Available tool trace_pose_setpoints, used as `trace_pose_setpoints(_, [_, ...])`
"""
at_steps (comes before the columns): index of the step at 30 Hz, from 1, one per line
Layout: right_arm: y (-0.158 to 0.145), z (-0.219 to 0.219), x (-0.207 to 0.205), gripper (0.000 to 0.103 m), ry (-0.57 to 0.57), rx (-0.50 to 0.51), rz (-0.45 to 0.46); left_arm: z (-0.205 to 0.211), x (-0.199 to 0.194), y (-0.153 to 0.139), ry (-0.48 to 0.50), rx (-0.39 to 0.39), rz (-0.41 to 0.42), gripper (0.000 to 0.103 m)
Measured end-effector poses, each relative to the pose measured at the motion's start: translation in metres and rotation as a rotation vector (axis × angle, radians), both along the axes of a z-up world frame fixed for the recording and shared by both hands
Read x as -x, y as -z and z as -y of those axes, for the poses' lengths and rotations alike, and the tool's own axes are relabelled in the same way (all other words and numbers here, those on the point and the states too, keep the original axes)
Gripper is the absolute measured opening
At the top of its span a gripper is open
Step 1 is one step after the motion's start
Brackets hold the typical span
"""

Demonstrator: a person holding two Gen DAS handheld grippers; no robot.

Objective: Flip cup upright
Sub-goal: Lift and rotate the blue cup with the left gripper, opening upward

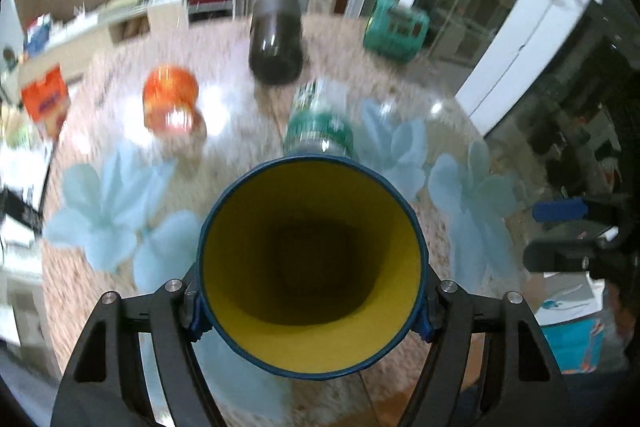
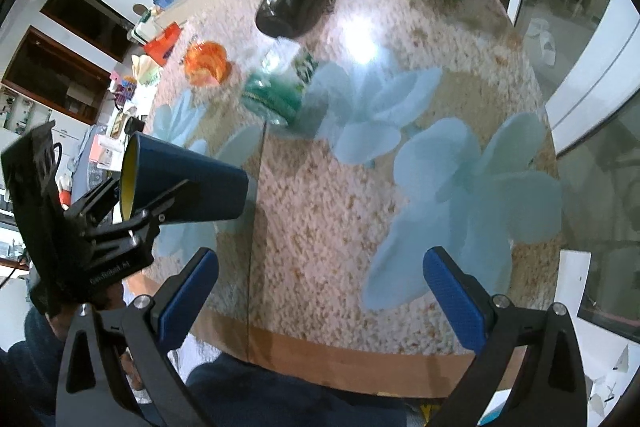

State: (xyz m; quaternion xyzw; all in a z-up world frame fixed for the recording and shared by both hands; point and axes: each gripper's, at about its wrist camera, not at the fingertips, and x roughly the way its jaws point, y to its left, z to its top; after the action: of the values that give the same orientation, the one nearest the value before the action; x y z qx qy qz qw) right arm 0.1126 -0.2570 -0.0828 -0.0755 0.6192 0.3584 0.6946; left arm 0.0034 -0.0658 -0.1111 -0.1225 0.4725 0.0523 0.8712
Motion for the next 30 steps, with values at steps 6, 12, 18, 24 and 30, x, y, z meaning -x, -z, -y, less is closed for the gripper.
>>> trace_pose_setpoints(6, [-0.008,-0.016,0.000,0.103,-0.016,-0.038,0.044,0.010,0.012,-0.008,0.044,-0.124,0.114,0.077])
trace_pose_setpoints(12, [0.006,-0.026,-0.001,0.103,-0.026,-0.030,0.037,0.017,0.016,0.012,0.048,-0.134,0.158,0.077])
trace_pose_setpoints(18, [0.016,-0.022,0.005,0.103,-0.033,-0.020,0.018,0.023,0.018,0.028,0.053,-0.139,0.207,0.077])
trace_pose_setpoints(24, [0.019,-0.022,0.009,0.103,-0.045,-0.002,0.001,0.033,0.020,0.031,0.071,-0.200,0.246,0.077])
trace_pose_setpoints(30, [0.019,-0.024,0.008,0.103,-0.049,0.013,0.000,0.036,0.019,0.036,0.088,-0.195,0.231,0.077])
